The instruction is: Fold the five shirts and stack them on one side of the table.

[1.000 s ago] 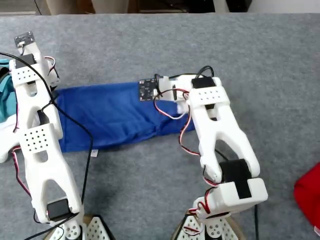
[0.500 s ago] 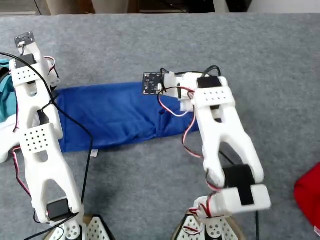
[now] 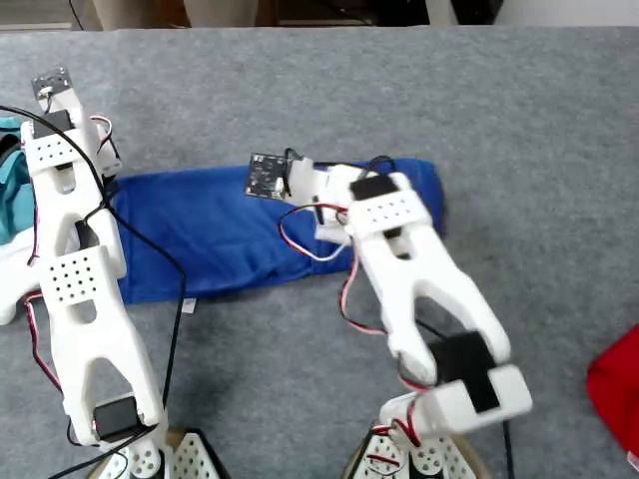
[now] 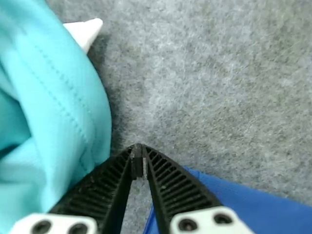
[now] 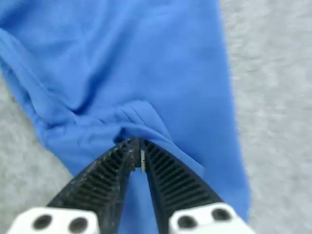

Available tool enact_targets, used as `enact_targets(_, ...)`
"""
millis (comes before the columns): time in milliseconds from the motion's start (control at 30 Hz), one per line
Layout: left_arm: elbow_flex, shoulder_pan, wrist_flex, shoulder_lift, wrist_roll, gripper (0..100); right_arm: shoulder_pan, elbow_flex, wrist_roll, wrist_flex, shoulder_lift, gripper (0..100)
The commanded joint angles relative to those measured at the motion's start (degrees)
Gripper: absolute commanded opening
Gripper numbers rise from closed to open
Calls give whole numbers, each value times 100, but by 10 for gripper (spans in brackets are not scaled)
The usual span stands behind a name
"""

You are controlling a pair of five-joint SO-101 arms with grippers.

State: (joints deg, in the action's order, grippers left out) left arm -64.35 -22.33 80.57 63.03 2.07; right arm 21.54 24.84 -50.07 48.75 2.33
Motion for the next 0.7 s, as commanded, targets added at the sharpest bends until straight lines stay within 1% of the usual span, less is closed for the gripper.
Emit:
enact_targets(0,-62,-44,-70,-92,44,20,268,-585,273,26,558,5)
enact_targets(133,-62,-44,-70,-92,44,20,382,-901,325,26,1130,5)
enact_targets(267,-62,-44,-70,-92,44,20,224,-1095,440,44,1332,5)
enact_targets(367,-62,-44,-79,-92,44,20,110,-1165,431,44,1147,5)
enact_targets(500,-62,-44,-79,-92,44,20,84,-1393,536,352,629,5)
enact_targets(600,-62,-44,-70,-92,44,20,-180,-1648,730,440,127,5)
enact_targets(667,-62,-44,-70,-92,44,20,-488,-1842,712,712,-136,5)
